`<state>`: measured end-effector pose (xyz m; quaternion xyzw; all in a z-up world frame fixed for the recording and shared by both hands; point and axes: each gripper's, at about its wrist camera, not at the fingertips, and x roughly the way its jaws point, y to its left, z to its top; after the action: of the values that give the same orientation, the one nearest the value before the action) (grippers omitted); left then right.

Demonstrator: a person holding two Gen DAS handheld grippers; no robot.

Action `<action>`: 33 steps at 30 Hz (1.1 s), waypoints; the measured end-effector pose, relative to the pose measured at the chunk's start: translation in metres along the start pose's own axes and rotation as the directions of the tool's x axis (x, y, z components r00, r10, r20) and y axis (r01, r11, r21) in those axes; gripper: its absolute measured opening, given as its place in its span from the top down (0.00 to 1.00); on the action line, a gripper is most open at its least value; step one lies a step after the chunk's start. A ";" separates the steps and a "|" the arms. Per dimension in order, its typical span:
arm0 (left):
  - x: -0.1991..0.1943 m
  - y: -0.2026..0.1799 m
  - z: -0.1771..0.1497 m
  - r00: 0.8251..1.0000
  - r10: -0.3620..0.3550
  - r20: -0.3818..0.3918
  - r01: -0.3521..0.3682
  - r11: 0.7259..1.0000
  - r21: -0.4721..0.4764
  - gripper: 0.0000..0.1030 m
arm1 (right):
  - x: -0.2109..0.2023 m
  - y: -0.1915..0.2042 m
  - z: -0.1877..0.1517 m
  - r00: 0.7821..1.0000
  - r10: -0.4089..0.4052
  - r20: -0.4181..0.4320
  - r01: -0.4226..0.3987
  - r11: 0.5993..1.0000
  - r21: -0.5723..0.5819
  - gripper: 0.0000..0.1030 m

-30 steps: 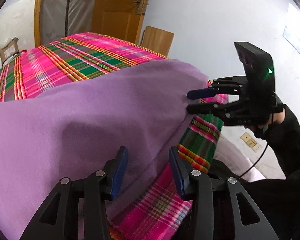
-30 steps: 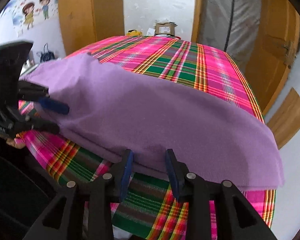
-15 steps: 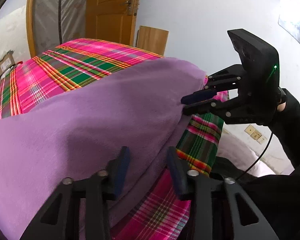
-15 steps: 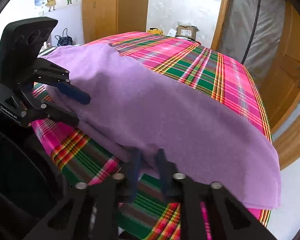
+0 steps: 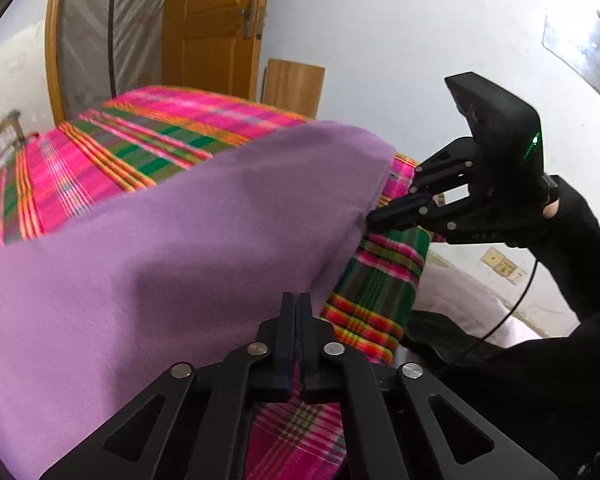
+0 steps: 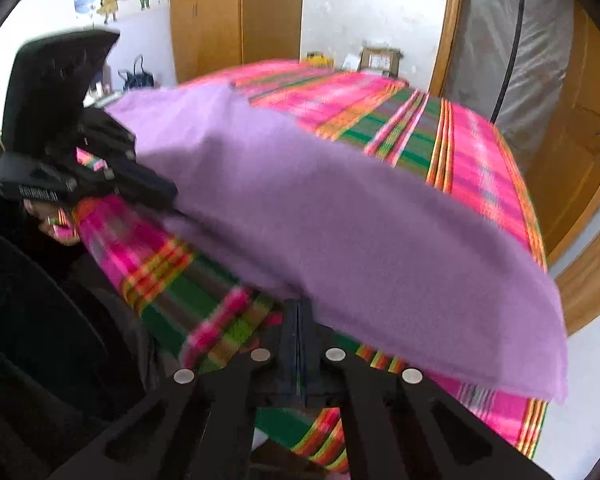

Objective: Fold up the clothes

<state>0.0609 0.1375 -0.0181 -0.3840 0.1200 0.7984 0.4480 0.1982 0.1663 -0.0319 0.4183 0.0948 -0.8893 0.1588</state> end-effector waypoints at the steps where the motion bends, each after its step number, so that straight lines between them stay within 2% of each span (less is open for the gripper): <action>1: 0.001 0.000 -0.001 1.000 0.000 -0.002 0.000 1.000 -0.001 0.99 | -0.002 -0.001 0.000 1.000 0.002 0.006 -0.002 1.000 0.007 0.99; 4: -0.002 -0.001 0.000 1.000 0.000 0.013 0.000 1.000 -0.007 1.00 | -0.013 -0.002 0.004 0.999 0.003 0.053 -0.004 1.000 0.027 0.96; 7: -0.005 0.002 0.002 0.999 0.026 0.020 -0.026 1.000 -0.013 0.99 | -0.017 0.001 0.008 0.997 -0.019 0.072 0.018 1.000 0.017 0.76; 8: -0.005 0.003 0.003 0.999 0.037 0.021 -0.037 0.999 -0.013 0.98 | -0.016 0.002 0.010 0.997 -0.022 0.068 0.021 1.000 0.009 0.76; 12: 0.003 0.005 0.003 0.999 0.048 -0.006 -0.048 0.999 -0.011 0.90 | -0.001 0.007 0.013 0.999 -0.032 0.026 0.033 0.999 -0.031 0.76; 14: 0.006 0.004 0.003 0.999 0.041 -0.012 -0.042 0.999 -0.005 0.84 | 0.004 0.008 0.014 0.999 -0.029 0.020 0.030 0.999 -0.042 0.76; 16: 0.007 0.003 0.004 1.000 0.026 -0.012 -0.026 1.000 0.004 0.72 | 0.008 0.005 0.015 0.999 -0.017 0.027 0.018 0.999 -0.034 0.76; 19: 0.009 0.000 0.005 1.000 0.017 -0.013 -0.016 1.000 0.018 0.66 | 0.011 0.005 0.017 1.000 -0.002 0.028 0.003 0.999 -0.035 0.76; 21: 0.009 -0.002 0.006 1.000 0.022 -0.012 -0.022 1.000 0.022 0.66 | 0.011 0.006 0.017 1.000 0.007 0.030 -0.006 0.999 -0.039 0.85; 22: 0.009 -0.002 0.006 1.000 0.023 -0.012 -0.023 1.000 0.019 0.66 | 0.010 0.007 0.018 0.999 0.012 0.035 -0.011 0.999 -0.040 0.94; 23: 0.009 -0.001 0.007 1.000 0.024 -0.012 -0.023 1.000 0.016 0.66 | 0.009 0.007 0.018 0.999 0.012 0.041 -0.010 0.999 -0.039 0.96; 29: 0.009 0.003 0.011 0.999 0.035 -0.005 -0.035 0.999 -0.003 0.66 | -0.009 -0.003 0.022 0.992 0.034 0.124 -0.036 0.999 0.017 0.97; 33: 0.007 0.006 0.012 0.999 0.042 0.002 -0.042 0.999 -0.018 0.66 | -0.007 -0.002 0.023 0.993 0.032 0.116 -0.034 0.999 0.010 0.97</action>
<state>0.0479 0.1447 -0.0161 -0.3845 0.1201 0.8092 0.4276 0.1848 0.1630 -0.0116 0.3687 0.0732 -0.9097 0.1762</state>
